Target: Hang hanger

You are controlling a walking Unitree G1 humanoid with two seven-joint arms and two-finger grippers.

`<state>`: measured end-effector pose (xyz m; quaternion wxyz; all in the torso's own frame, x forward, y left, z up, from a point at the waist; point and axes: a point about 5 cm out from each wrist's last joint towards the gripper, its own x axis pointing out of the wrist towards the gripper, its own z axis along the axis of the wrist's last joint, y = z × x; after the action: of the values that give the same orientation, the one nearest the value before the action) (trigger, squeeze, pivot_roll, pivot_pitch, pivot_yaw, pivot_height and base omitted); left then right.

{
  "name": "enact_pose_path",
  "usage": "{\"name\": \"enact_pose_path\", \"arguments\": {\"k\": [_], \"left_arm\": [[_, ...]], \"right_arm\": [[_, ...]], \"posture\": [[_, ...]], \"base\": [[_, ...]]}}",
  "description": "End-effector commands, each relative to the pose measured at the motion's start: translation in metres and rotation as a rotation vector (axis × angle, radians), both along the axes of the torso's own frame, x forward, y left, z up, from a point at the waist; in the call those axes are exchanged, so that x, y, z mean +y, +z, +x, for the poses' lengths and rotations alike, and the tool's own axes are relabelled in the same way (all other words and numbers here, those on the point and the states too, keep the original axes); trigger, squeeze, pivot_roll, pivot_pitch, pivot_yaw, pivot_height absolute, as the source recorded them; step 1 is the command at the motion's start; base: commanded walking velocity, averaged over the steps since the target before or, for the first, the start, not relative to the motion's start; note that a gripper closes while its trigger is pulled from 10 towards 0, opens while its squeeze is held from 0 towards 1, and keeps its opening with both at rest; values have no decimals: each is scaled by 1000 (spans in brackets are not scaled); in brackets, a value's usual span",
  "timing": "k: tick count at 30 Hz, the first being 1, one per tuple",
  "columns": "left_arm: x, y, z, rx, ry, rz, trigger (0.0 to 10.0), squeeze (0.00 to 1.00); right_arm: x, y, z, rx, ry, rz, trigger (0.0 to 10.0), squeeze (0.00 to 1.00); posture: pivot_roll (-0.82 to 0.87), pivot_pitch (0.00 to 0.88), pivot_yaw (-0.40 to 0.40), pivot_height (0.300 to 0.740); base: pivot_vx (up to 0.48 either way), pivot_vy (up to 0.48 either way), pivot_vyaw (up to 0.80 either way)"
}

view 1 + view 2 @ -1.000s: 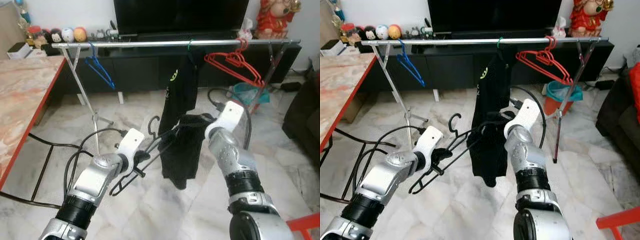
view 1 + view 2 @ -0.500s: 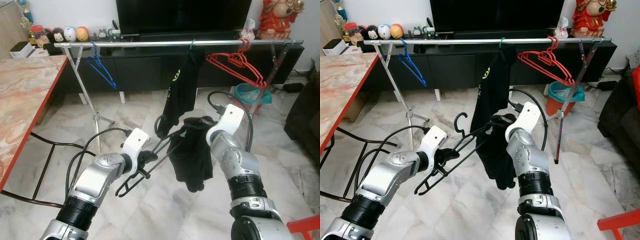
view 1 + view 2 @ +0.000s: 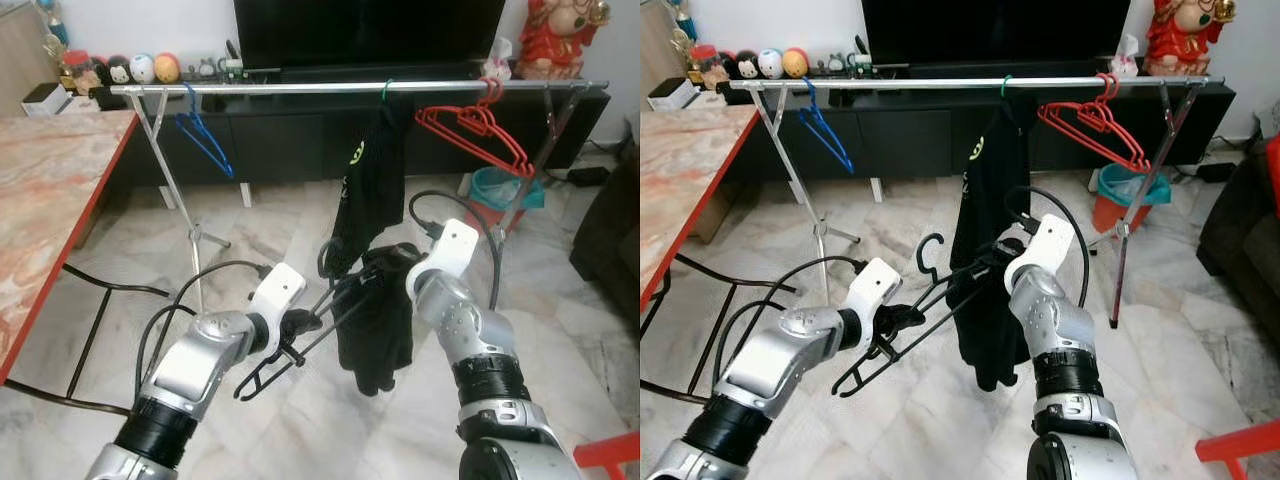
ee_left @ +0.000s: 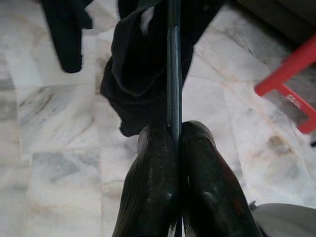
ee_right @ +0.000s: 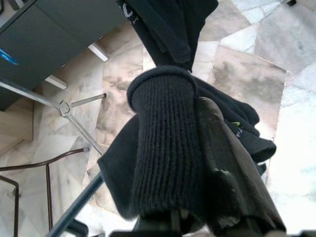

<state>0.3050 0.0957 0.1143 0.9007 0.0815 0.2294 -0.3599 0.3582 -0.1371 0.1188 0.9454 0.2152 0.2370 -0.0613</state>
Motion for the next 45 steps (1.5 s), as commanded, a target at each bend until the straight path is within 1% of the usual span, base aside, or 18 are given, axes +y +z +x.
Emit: {"name": "enact_pose_path", "arguments": {"k": [1,3,5,6,7,9,13,16,22,24,27,32,34,38,39,42,43,45], "left_arm": [[3,9,8,-45,47,8,10000,0],[4,9,11,-45,75,9,10000,0],[3,9,9,-38,53,-5,10000,0],[0,10,6,-26,16,-31,10000,0],[-4,12,0,-17,-56,-46,10000,0],[-6,11,-6,-12,-125,-34,10000,0],[-5,10,-15,15,-203,-38,10000,0],[-5,10,-17,16,-226,-30,10000,0],[-5,12,-15,9,-208,-29,10000,0],[-5,12,-14,6,-201,-24,10000,0],[-4,11,-12,7,-191,-23,10000,0],[-4,9,-9,9,-162,0,10000,0],[-3,7,-8,16,-152,10,10000,0],[1,2,-5,36,-95,64,10000,0],[4,1,-3,41,-71,77,10000,0],[9,-2,1,48,-11,103,10000,0],[12,-3,4,51,27,123,10000,0],[14,-4,6,55,47,136,10000,0]], "right_arm": [[2,10,1,-38,15,17,10000,0],[2,10,-1,-38,23,25,10000,0],[3,9,-3,-38,35,34,10000,0],[4,8,-4,-36,47,36,10000,0],[1,5,-6,-29,47,27,10000,0],[-3,1,-7,-18,32,16,10000,0],[-9,2,-5,-25,-3,15,10000,0],[-11,4,-3,-32,-6,9,10000,0],[-6,10,0,-50,3,20,10000,0],[-1,11,0,-54,24,32,10000,0],[4,12,-1,-53,50,47,10000,0],[10,11,-6,-36,101,41,10000,0],[9,10,-8,-31,98,39,10000,0],[3,10,-15,-25,74,23,10000,0],[0,9,-18,-18,53,17,10000,0],[-4,7,-20,-11,39,21,10000,0],[-5,8,-21,-12,36,20,10000,0],[-5,10,-22,-15,33,20,10000,0]], "posture": [[60,0,0,740],[60,0,1,740],[60,0,1,740],[56,0,2,740],[56,0,3,740],[59,0,2,740],[60,0,3,740],[61,0,4,740],[66,0,2,740],[66,0,5,740],[63,0,6,740],[63,0,4,740],[61,0,3,740],[58,0,5,740],[57,0,5,740],[59,0,5,740],[57,0,6,740],[57,0,6,740]], "base": [[0,0,0],[0,0,0],[0,0,0],[0,0,0],[0,0,0],[0,0,0],[0,0,0],[0,0,0],[0,0,0],[0,0,0],[0,0,0],[0,0,0],[0,0,0],[0,0,0],[0,0,0],[0,0,0],[0,0,0],[0,0,0]]}}
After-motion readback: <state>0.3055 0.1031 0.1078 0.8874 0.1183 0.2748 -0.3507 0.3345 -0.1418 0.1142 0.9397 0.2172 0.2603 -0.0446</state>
